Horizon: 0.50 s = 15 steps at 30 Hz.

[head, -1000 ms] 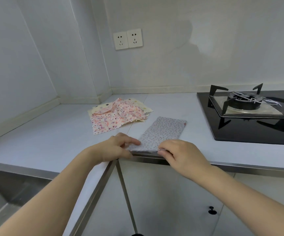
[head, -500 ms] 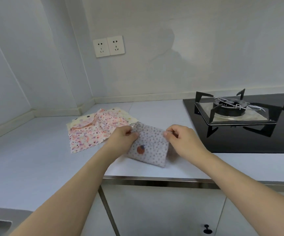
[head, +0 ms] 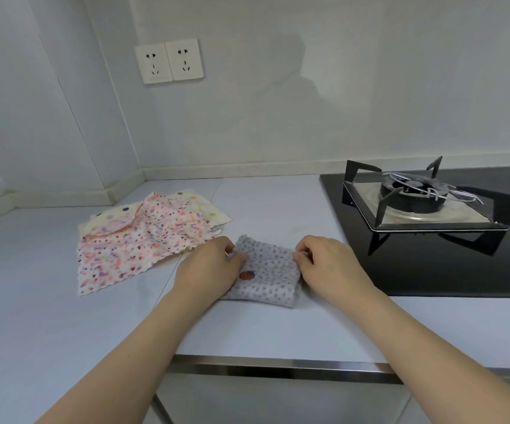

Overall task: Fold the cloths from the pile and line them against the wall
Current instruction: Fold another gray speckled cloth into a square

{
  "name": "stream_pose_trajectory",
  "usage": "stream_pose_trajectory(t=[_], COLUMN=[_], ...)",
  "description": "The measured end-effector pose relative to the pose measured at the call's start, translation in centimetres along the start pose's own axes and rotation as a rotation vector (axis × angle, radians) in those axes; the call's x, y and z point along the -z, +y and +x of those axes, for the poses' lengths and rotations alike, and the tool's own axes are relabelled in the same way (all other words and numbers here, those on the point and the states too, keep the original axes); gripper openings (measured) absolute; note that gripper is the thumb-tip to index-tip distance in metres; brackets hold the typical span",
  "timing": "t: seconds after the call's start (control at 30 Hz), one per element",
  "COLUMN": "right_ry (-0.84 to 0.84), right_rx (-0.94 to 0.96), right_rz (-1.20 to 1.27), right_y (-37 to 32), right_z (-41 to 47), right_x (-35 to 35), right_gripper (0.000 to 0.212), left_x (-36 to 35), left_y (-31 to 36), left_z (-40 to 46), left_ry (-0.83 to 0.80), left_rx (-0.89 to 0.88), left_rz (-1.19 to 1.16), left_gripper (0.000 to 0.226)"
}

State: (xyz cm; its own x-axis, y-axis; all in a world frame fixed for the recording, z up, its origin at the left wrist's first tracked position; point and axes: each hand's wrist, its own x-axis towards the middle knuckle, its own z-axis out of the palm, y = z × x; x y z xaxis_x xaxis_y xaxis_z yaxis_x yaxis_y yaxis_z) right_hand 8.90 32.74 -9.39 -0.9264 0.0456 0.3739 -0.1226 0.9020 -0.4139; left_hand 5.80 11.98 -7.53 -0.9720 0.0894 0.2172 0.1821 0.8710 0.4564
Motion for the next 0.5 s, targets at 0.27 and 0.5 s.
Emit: stream_pose_trajectory(t=[0.27,0.5], right_ry=[-0.02,-0.073], right_rx=[-0.058,-0.063], right_rz=[-0.111,-0.001], right_y=[-0.2,-0.4], right_z=[-0.2,-0.4], right_x=[0.2,0.8], right_gripper=[0.026,0.022], left_x=[1.2,-1.9], left_y=[1.0,5.0], left_z=[-3.6,-8.3], left_ry=[0.11,0.266], left_rx=[-0.077,-0.282], left_rz=[-0.017,0.298], left_gripper=[0.038,0.048])
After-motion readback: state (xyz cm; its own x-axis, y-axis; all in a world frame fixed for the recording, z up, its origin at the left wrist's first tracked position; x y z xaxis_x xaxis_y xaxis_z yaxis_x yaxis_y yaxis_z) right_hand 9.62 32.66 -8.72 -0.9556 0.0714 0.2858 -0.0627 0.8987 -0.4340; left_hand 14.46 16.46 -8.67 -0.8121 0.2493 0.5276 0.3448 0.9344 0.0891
